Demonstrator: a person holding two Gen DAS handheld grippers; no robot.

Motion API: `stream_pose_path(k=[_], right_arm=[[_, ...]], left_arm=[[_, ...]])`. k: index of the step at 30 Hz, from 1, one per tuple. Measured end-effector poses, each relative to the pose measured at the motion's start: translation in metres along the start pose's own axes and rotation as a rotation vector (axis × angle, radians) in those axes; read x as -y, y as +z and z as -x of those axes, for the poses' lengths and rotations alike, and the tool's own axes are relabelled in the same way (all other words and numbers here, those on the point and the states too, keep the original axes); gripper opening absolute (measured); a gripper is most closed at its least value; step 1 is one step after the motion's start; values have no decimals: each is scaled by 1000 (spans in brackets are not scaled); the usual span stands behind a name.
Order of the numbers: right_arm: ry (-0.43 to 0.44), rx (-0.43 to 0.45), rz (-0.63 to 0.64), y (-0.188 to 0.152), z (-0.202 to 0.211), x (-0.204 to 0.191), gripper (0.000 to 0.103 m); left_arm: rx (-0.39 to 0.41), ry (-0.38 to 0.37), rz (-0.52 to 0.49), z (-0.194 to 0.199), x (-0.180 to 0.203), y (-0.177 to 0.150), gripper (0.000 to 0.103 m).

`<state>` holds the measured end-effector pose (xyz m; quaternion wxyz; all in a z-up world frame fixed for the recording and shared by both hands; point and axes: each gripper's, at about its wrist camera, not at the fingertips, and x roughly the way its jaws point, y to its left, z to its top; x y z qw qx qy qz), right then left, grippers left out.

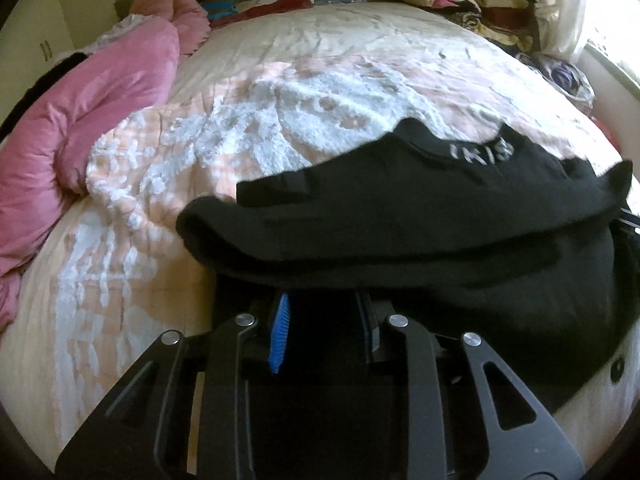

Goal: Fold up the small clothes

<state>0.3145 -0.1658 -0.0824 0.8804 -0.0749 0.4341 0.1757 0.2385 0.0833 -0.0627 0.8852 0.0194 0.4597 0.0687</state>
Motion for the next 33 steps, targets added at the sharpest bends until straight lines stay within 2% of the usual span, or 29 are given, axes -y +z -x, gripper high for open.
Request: stream_pose_path(k=[4,11,15,20,23,27,28,29,30,31,33], right_arm=[[-10,34,-15,14,-11,6,28],[-56,110,-142,31,-8,35,28],[-103,150,-199,32,2,56,31],[-96,121,-189,32,-1,65,34],[-87,108,-162,33,-7,61,34],[-78,93,-122,35,-14,51,33],[-79,89,-117,35,-17,50,31],[-84,87,-112,34,-18,49,27],[-89,90,-108,33,-18,49,11],[-83,93,-109,33,-18,49,7],[-65,108,-124,33,-14,51,7]], left_arm=[[-7,-1,27,-12,-6,15,23],[3,4,87,-29,-21,39,24],[38,13,169,-27,-43,48,24],[35,4,277,-28,-75,44,30],[14,-9,268,-34,-77,43,32],[16,12,241,-35,-71,44,32],[20,17,234,-35,-70,44,30],[23,18,226,-36,-68,44,22],[23,3,213,-36,-65,44,15],[21,-10,203,-37,-63,44,6],[26,1,187,-36,-60,43,5]])
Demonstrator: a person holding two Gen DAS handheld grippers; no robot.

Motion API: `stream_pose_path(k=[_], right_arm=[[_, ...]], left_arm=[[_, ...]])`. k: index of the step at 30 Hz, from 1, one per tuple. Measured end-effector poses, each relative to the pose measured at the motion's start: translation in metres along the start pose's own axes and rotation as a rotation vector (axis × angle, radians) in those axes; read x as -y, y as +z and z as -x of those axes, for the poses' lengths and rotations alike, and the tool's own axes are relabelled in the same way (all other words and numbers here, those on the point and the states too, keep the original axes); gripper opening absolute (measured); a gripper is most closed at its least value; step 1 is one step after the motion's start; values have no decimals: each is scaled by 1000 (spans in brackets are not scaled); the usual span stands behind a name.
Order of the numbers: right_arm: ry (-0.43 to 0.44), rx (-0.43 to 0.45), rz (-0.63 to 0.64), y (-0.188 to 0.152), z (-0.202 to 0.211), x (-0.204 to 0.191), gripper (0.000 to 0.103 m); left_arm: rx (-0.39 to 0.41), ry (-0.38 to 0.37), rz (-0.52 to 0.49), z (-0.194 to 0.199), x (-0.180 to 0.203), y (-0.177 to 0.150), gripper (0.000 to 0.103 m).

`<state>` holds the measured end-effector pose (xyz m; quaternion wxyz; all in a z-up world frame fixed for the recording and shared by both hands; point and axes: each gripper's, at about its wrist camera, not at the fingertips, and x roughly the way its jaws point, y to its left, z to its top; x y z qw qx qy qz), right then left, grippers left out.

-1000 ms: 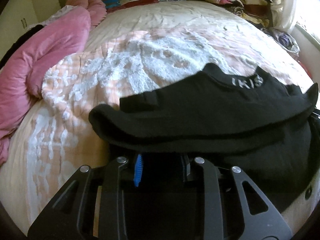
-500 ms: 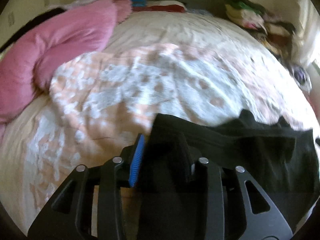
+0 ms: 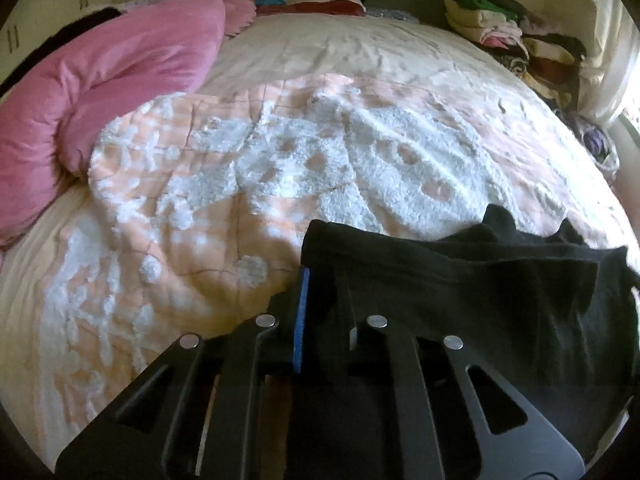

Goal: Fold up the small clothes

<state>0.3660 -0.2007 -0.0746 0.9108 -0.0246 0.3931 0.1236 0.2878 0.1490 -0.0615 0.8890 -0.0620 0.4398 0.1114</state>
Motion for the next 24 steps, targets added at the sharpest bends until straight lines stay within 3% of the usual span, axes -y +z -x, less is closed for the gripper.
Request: stream_pose_path(k=[11,15,19,24], right_arm=[[123,164,-210,16,44,35,3],[72,126,-208,11,31,35,3],[37,78,-208,4,17,35,3],[-14,70,-162,1,17,27,4]], left_arm=[[114,-101,108,41,-27,19,2],[111,-20,99,29,-32,20,0],[61,3,113,15,-40,12,0],[65,-1,88,25,-36,2,0]])
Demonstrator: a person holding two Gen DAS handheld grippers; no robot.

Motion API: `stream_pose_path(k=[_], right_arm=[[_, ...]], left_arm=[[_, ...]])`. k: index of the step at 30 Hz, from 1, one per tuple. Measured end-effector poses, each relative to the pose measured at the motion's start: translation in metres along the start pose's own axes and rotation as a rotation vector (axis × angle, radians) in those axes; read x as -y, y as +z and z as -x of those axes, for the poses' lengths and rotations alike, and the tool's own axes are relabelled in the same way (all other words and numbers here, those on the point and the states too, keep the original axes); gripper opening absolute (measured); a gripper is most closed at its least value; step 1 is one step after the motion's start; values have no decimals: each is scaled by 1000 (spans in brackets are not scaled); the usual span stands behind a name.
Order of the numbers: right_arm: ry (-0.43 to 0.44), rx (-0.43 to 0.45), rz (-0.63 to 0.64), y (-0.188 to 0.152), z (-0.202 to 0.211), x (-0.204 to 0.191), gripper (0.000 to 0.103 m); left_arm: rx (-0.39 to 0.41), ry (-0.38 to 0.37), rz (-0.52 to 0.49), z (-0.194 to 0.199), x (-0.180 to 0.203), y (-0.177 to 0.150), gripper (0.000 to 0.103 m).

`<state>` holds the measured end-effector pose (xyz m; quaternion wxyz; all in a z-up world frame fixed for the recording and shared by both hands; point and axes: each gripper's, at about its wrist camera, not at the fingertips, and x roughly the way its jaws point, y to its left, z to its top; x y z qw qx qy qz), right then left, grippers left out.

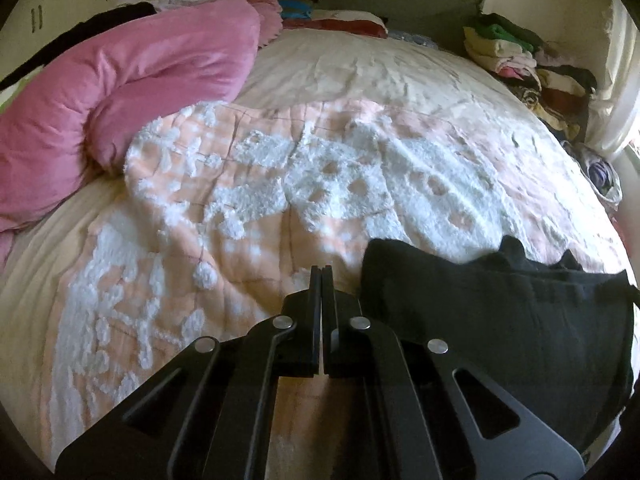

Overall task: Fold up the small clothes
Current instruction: 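Press the folded sweatshirt flat and open both tools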

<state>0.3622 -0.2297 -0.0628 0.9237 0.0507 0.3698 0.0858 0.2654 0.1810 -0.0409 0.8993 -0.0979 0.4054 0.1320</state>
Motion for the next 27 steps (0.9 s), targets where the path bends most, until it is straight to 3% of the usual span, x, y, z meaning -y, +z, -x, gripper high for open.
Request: stream_pose_path(k=[2,3,5,7,8,13,14,15,17,18,24,27], right_arm=[[-18,-2,17,-2,2,-3,4],[-32,-7,19,-2,4,-3,10],[-36,-15,11,-4,7,-2,22],[-16,-28,-4,-6,10,0,33],[-8,-35,-8,-8,11,1,33],[0,-73,-12,-13,6,2,35],[1,-78,-12,-13,5,2,35],[5,-85,-13,-14,2,2,35],[26,-103,-10,-15,-3,1,31],[38,-105,-9,-15,-3,1,7],[33,-44,-18,-9,8,1,5],[-13,-66,12,-12,1,-2,5]], left_arm=[[4,-16,-6,6,3,-1,0],[4,-27,-6,8,5,-2,3],[-1,-60,-7,11,9,-2,28],[-29,-75,-29,6,17,-3,38],[-51,-75,-50,-1,23,-3,39],[-84,-43,-79,-29,33,-3,35],[-81,-43,-83,-30,34,-3,14],[-65,-42,-91,-29,35,-3,4],[-39,-45,-85,-23,34,-2,4],[-19,-60,-61,-17,31,0,4],[82,-100,34,12,11,11,3],[68,-80,32,1,12,10,3]])
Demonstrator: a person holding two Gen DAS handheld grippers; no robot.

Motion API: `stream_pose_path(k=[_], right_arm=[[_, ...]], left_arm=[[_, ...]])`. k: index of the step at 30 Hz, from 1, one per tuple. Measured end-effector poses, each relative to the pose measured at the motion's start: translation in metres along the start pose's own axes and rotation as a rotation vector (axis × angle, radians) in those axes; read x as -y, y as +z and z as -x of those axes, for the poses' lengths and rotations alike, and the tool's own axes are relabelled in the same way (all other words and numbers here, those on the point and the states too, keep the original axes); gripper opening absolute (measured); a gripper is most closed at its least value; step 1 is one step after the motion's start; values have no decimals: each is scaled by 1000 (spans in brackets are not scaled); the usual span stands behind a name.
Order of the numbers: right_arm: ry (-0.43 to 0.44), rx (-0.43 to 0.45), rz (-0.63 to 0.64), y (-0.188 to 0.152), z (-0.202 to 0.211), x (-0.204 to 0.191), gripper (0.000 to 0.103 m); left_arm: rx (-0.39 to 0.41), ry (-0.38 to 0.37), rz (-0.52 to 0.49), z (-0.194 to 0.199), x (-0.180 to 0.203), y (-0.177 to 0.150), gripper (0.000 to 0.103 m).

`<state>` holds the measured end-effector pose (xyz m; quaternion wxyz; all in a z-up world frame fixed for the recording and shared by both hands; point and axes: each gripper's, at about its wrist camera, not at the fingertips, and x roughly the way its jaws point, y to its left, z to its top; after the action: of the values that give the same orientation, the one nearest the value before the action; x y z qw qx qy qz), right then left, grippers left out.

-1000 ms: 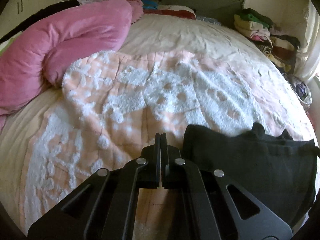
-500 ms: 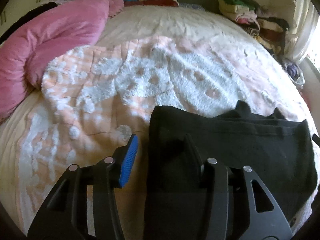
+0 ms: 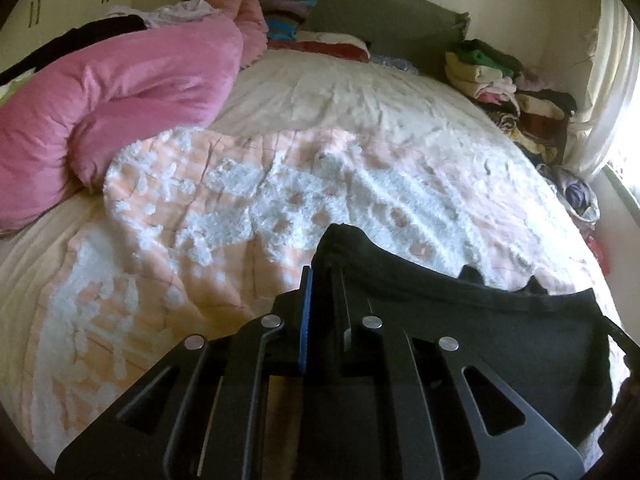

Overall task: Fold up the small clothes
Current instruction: 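Press the folded sweatshirt flat and open both tools, then pull both open tools back from the flattened black sweatshirt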

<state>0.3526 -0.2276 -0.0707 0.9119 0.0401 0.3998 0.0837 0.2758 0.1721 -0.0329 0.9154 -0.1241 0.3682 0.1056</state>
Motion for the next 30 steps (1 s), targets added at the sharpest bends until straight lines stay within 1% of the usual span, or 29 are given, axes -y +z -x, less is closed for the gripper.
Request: stream_pose_path(k=[2,3,4,5,7,8,9,10,11,12,13,14,15,17,19,22,25,27,30], right_arm=[[-18,-33,-12,-4,-8,1,6],[-14,-44,-28,-6,-10,3,6],[-14,-49,-34,-7,-11,4,6],[-18,-52,-36,-8,-11,4,7],[-32,-56,-33,-10,-10,4,8],[-38,-55,-37,-12,-9,4,10],[-40,-55,-50,-14,-7,5,17],[-47,-51,-70,-17,-5,7,22],[-48,-41,-91,-19,0,8,24],[-29,-28,-114,-21,7,10,26],[-19,-17,-127,-23,13,10,26],[-11,-5,-136,-24,20,9,27],[4,8,-137,-27,28,6,30],[28,25,-129,-33,41,0,33],[65,30,-118,-43,52,-8,37],[118,14,-116,-60,62,-17,38],[134,-3,-112,-72,68,-23,39],[141,-17,-103,-79,70,-29,41],[134,-29,-87,-87,73,-36,43]], left_arm=[[-20,20,-9,-11,2,-6,3],[-50,33,-26,-18,5,-11,4],[-60,43,-35,-20,4,-14,4],[-62,55,-43,-21,5,-17,7],[-69,73,-54,-22,5,-21,8],[-69,80,-58,-20,5,-22,11],[-70,93,-63,-18,5,-23,19],[-74,103,-69,-16,5,-25,21],[-74,107,-70,-12,5,-26,25],[-74,112,-74,-6,6,-28,34],[-72,123,-82,0,8,-31,39],[-64,134,-89,7,10,-33,49],[-57,130,-93,16,13,-37,53],[-60,105,-110,28,18,-44,53],[-72,80,-133,40,24,-54,56],[-96,62,-144,48,29,-67,60],[-114,47,-135,56,30,-80,65],[-135,31,-132,58,30,-88,66],[-167,34,-136,56,30,-100,66]])
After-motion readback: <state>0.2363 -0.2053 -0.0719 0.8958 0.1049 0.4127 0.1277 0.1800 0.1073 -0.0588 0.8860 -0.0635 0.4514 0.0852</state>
